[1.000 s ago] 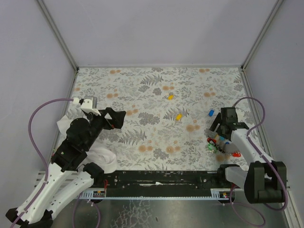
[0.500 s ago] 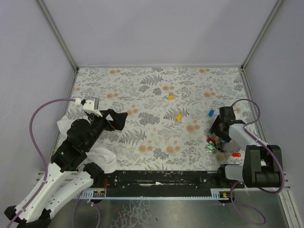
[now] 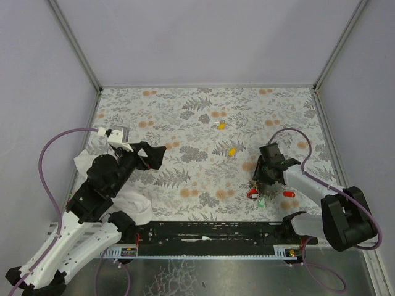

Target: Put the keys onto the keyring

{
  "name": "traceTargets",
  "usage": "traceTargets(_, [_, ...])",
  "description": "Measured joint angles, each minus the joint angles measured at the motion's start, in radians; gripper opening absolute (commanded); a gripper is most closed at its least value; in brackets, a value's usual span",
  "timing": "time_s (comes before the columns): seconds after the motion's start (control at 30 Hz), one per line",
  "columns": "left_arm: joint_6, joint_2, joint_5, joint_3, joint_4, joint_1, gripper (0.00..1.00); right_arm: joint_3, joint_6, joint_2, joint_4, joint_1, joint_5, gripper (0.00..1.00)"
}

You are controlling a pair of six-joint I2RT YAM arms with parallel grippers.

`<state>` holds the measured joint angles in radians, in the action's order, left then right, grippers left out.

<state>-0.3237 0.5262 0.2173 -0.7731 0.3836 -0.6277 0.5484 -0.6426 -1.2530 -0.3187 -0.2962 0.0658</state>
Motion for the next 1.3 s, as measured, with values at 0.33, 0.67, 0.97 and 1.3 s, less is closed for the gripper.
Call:
traceTargets(0.33, [0.0,0.013,0.0,0.0,0.002,0.0,1.0,0.146,-0.17,-0.201,0.051,-0.423,0.003,0.4])
traceTargets(0.67, [0.0,0.035,0.0,0.0,0.014,0.0,1.0,0.498,-0.156,-0.525,0.04,-0.694,0.002,0.51])
traceTargets(0.97, [0.0,0.064,0.0,0.0,0.014,0.007,1.0,0.475,-0.035,-0.43,-0.002,-0.746,0.024,0.64])
traceTargets(1.3, [-0.007,0.195,-0.032,-0.014,0.04,0.008,1.0,0.251,0.091,-0.13,0.019,-0.632,0.064,0.63])
